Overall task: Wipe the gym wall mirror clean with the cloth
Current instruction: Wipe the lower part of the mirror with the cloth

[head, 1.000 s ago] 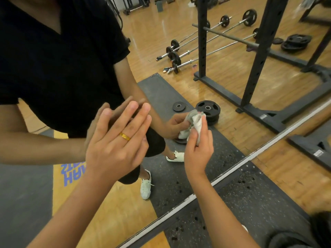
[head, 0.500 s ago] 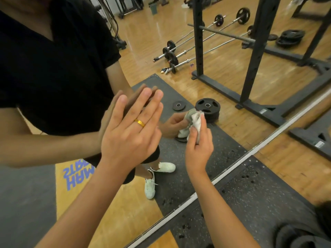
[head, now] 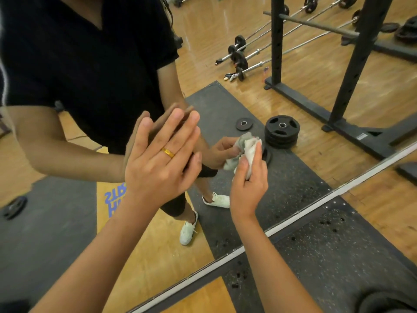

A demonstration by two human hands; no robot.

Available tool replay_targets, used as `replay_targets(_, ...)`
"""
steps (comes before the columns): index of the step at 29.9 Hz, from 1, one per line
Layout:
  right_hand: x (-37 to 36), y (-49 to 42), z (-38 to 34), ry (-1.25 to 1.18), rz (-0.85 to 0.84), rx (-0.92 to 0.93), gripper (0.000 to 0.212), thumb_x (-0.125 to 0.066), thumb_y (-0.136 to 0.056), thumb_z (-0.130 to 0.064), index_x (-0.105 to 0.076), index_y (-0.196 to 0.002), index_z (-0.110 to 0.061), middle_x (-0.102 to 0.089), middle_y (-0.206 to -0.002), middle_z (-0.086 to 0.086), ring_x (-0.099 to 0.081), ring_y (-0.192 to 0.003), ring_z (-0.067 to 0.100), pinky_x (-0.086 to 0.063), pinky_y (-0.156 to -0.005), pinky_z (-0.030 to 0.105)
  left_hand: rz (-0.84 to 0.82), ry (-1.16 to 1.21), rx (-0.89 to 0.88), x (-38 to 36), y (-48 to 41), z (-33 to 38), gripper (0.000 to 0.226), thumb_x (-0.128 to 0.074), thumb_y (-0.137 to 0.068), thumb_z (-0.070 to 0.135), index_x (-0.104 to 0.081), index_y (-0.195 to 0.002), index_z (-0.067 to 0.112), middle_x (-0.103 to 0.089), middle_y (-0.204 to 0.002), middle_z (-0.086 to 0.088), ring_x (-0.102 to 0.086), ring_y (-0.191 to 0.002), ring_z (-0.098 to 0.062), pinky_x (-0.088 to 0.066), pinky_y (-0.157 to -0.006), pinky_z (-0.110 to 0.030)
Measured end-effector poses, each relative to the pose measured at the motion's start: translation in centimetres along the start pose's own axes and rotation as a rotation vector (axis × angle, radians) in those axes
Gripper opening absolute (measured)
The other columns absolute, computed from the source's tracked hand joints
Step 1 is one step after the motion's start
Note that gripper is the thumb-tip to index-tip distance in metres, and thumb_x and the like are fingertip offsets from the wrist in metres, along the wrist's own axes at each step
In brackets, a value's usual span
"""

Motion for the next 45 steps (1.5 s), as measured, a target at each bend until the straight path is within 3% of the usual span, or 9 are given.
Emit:
replay_targets(9, 0.0, 0.6, 0.8, -0.043, 0.158, -0.247, 0.047, -0.05, -0.107, -0.021, -0.048, -0.153, -0.012, -0.062, -0.129, 0.001, -0.051, -0.108, -0.019, -0.038, -0.089, 0.001, -0.031, 0.036, -0.034, 0.4, -0.4, 0.2, 0.038, -0.065, -0.096, 0.022, -0.07, -0.13, 0.007, -0.057, -0.147, -0.009, -0.048, -0.142, -0.028, -0.022, -0.123, -0.051)
replay_targets(14, -2.6, 4.8, -3.7, -0.068, 0.108, -0.085, 0.048, -0.051, -0.106, -0.017, -0.047, -0.152, -0.004, -0.057, -0.109, -0.004, -0.057, -0.097, -0.009, -0.045, -0.079, 0.008, -0.184, 0.213, -0.103, 2.8, 0.9, -2.1, 0.041, -0.059, -0.098, 0.015, -0.064, -0.136, 0.0, -0.051, -0.152, -0.015, -0.042, -0.146, -0.034, -0.017, -0.125, -0.057)
replay_targets(19, -2.3, 4.7, -2.2, 0.068, 0.013, 0.055, 0.046, -0.051, -0.107, -0.021, -0.05, -0.15, -0.006, -0.065, -0.111, 0.009, -0.059, -0.094, 0.007, -0.05, -0.078, 0.017, -0.194, 0.158, -0.15, 5.1, 4.3, -5.9, 0.041, -0.058, -0.098, 0.012, -0.062, -0.137, 0.001, -0.052, -0.15, -0.016, -0.044, -0.144, -0.034, -0.021, -0.123, -0.055)
replay_targets(22, -1.0, 3.9, 0.7, 0.075, 0.158, -0.168, 0.045, -0.05, -0.108, -0.025, -0.051, -0.152, -0.016, -0.066, -0.13, 0.007, -0.063, -0.111, 0.012, -0.055, -0.097, 0.036, -0.153, 0.103, -0.172, 4.6, 4.5, -5.9, 0.04, -0.057, -0.098, 0.014, -0.064, -0.136, 0.002, -0.052, -0.151, -0.014, -0.042, -0.145, -0.033, -0.023, -0.123, -0.053)
replay_targets(25, -1.0, 4.0, 1.2, 0.028, 0.233, -0.384, 0.047, -0.046, -0.107, -0.034, -0.049, -0.153, -0.027, -0.066, -0.137, 0.002, -0.066, -0.118, 0.016, -0.054, -0.099, 0.049, -0.13, 0.061, -0.191, 4.3, 4.6, -5.5, 0.039, -0.056, -0.099, 0.015, -0.065, -0.135, 0.003, -0.051, -0.152, -0.014, -0.041, -0.146, -0.034, -0.021, -0.125, -0.052)
replay_targets(34, -3.2, 6.2, -4.2, 0.039, 0.069, 0.017, 0.047, -0.05, -0.105, -0.021, -0.051, -0.151, -0.008, -0.054, -0.122, -0.023, -0.052, -0.112, -0.02, -0.038, -0.089, 0.002, -0.104, 0.046, -0.204, 4.1, 4.9, -5.7, 0.041, -0.058, -0.098, 0.016, -0.064, -0.136, 0.003, -0.049, -0.153, -0.013, -0.039, -0.147, -0.032, -0.02, -0.125, -0.051)
replay_targets(38, -2.7, 3.4, -6.1, -0.043, 0.132, 0.023, 0.044, -0.054, -0.105, -0.013, -0.052, -0.149, -0.005, -0.057, -0.117, -0.023, -0.054, -0.109, -0.017, -0.039, -0.089, 0.004, -0.102, 0.034, -0.193, 4.0, 4.8, -5.6, 0.039, -0.058, -0.099, 0.016, -0.065, -0.135, 0.003, -0.048, -0.154, -0.013, -0.039, -0.147, -0.032, -0.02, -0.125, -0.051)
replay_targets(42, -3.3, 0.3, -12.0, -0.079, 0.094, 0.267, 0.042, -0.056, -0.105, -0.014, -0.053, -0.146, -0.008, -0.067, -0.112, 0.008, -0.061, -0.097, 0.007, -0.046, -0.084, 0.014, -0.093, 0.039, -0.194, 4.2, 4.6, -5.6, 0.036, -0.057, -0.099, 0.015, -0.068, -0.131, 0.003, -0.051, -0.151, -0.013, -0.042, -0.145, -0.032, -0.023, -0.124, -0.051)
replay_targets(45, -3.5, -0.4, -13.8, -0.056, 0.082, 0.418, 0.042, -0.056, -0.103, -0.013, -0.055, -0.144, -0.004, -0.064, -0.1, 0.01, -0.056, -0.084, 0.009, -0.042, -0.075, 0.013, -0.09, 0.049, -0.185, 4.2, 4.6, -5.6, 0.036, -0.057, -0.099, 0.015, -0.067, -0.132, 0.003, -0.048, -0.152, -0.012, -0.043, -0.145, -0.031, -0.023, -0.124, -0.05)
Point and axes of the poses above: each hand's wrist, its own y-axis away from the middle knuckle, its own x-axis out of the back of the hand, z = x × y, the point moved 3 cm from there along -y, towards the middle knuckle
